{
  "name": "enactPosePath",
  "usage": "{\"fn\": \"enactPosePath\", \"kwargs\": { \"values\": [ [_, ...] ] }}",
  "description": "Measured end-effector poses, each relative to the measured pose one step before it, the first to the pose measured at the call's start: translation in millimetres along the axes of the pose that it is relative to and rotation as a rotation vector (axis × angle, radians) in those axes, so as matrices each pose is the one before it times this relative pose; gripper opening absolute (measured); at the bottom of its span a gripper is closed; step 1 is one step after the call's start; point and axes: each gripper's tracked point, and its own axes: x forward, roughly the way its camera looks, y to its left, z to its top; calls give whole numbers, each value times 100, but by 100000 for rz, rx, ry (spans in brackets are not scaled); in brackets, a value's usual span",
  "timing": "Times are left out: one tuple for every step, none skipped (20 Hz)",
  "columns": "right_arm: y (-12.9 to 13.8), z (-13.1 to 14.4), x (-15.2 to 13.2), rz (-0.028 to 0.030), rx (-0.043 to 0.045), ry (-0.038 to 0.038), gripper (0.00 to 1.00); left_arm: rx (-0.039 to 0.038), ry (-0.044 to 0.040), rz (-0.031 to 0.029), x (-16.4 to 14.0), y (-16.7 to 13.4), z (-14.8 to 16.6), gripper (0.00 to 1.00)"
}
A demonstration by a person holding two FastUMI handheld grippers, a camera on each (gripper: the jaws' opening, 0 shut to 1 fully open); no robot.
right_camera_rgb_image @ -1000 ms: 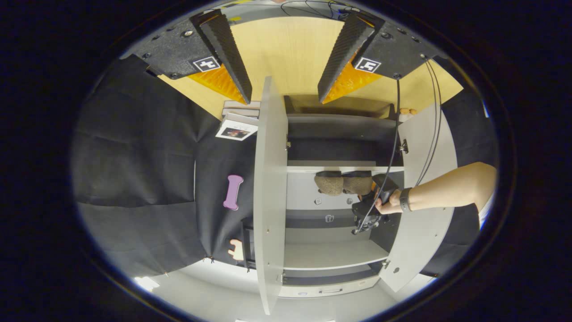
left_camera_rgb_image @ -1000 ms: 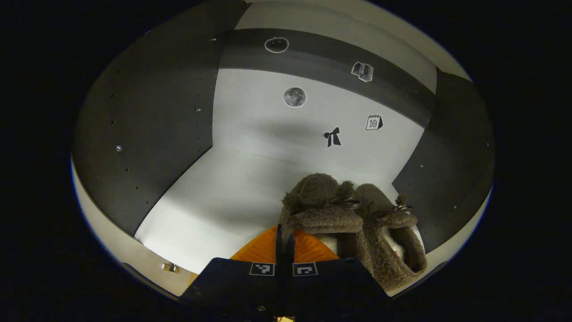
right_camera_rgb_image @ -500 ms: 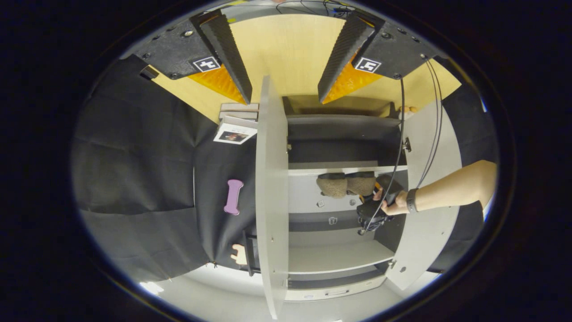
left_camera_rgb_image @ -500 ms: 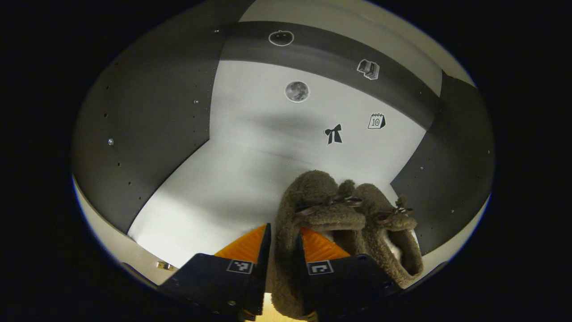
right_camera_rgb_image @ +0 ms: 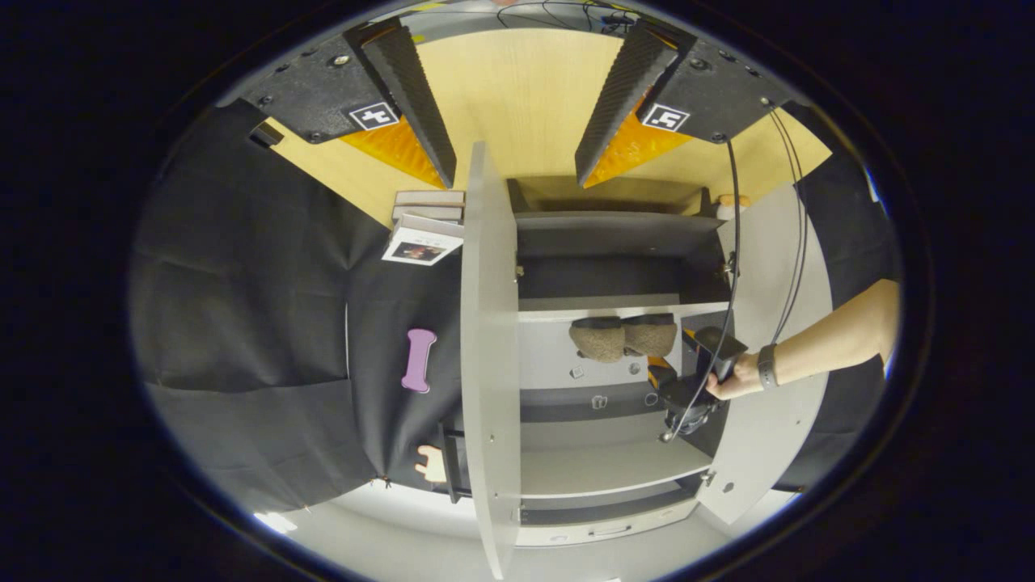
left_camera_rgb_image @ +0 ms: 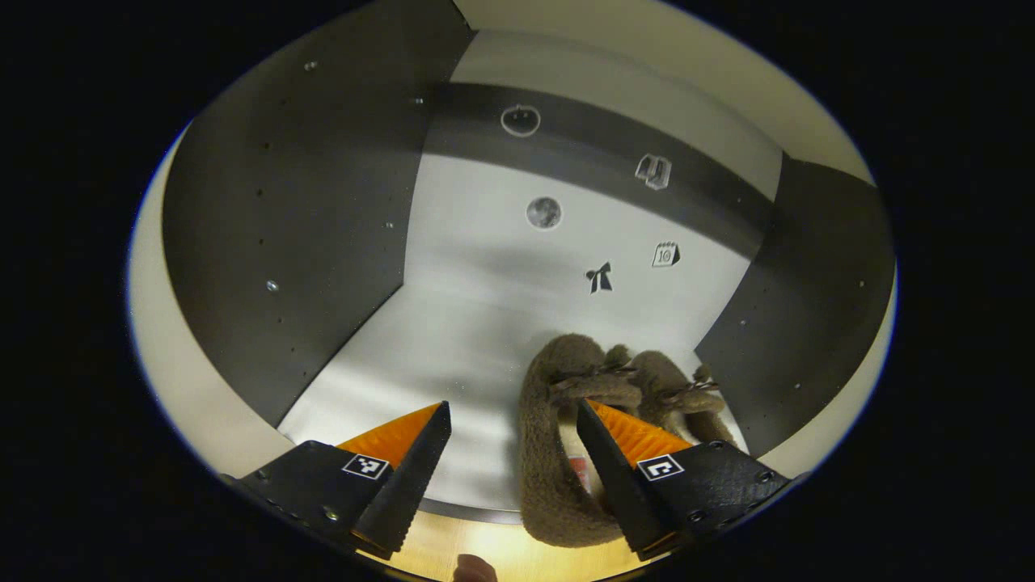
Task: Grab one shoe with the right hand and put it into the shoe cabinet, grab the other shoe with the left hand and put it into the shoe cabinet; then close the right door with the right hand and the left door with the left hand.
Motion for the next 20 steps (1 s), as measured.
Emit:
{"fn": "enactPosePath", "kwargs": {
  "values": [
    [186, -30, -128, 540, -335, -132, 94, 1224, -2600, -40, -1087, 128, 506, 95],
    [136, 60, -113, 305, -394, -195, 94, 1679, -3836, 36, -1240, 127, 570, 95],
    [104, -73, -206, 334, -289, -135, 94, 2503, -4589, -1354, -1403, -118, 740, 95],
    [122, -77, -106, 373, -56, 164, 94, 2474, -5263, -1673, -1649, -262, 739, 95],
    [83, -131, -160, 148, 170, 75, 94, 2157, -4771, -2412, -1642, -483, 693, 95],
    [119, -7, -146, 228, 335, 13, 94, 1555, -4215, -2701, -1679, -612, 464, 95],
    [189, -89, -91, 362, 439, 65, 94, 1436, -4325, -2049, -1898, -448, 483, 95],
    [248, -74, -60, 457, 542, 146, 94, 780, -4585, -1150, -1959, -140, 416, 95],
    [273, -147, -79, 592, 785, 30, 94, 1185, -5431, -2945, -1616, -449, 618, 95],
    [378, -269, -56, 908, 996, 455, 94, 1859, -3008, -2648, -1661, -349, 107, 95],
    [296, -420, 42, 946, 984, 1042, 94, 2515, -977, -678, -1661, -136, -276, 99],
    [319, -408, -2, 1051, 825, 1467, 94, 2441, -986, -304, -1740, -102, -525, 95],
    [328, -263, -63, 1099, 1007, 823, 94, 1346, -1980, -610, -1590, -301, -515, 94],
    [384, 7, -101, 1068, 849, 58, 94, 8, -2374, -1126, -1720, -426, -326, 94],
    [277, 28, -62, 556, 469, -244, 97, -876, -963, 173, -1754, -124, -439, 95],
    [356, 35, -84, 628, 132, -366, 94, -1347, 1403, 3255, -1654, 285, -1182, 94],
    [324, -97, -73, 670, -261, -139, 94, -1525, 2372, 2678, -1725, 336, -1779, 95],
    [308, 37, -93, 593, -784, -313, 93, -1726, 1639, 1387, -1374, 99, -1570, 94],
    [337, -86, -145, 965, -773, -191, 91, -1503, 437, 387, -1377, -74, -1271, 95],
    [299, -51, -73, 733, -624, 75, 91, -49, -1451, 706, -1366, 6, -895, 95]
  ]
}}
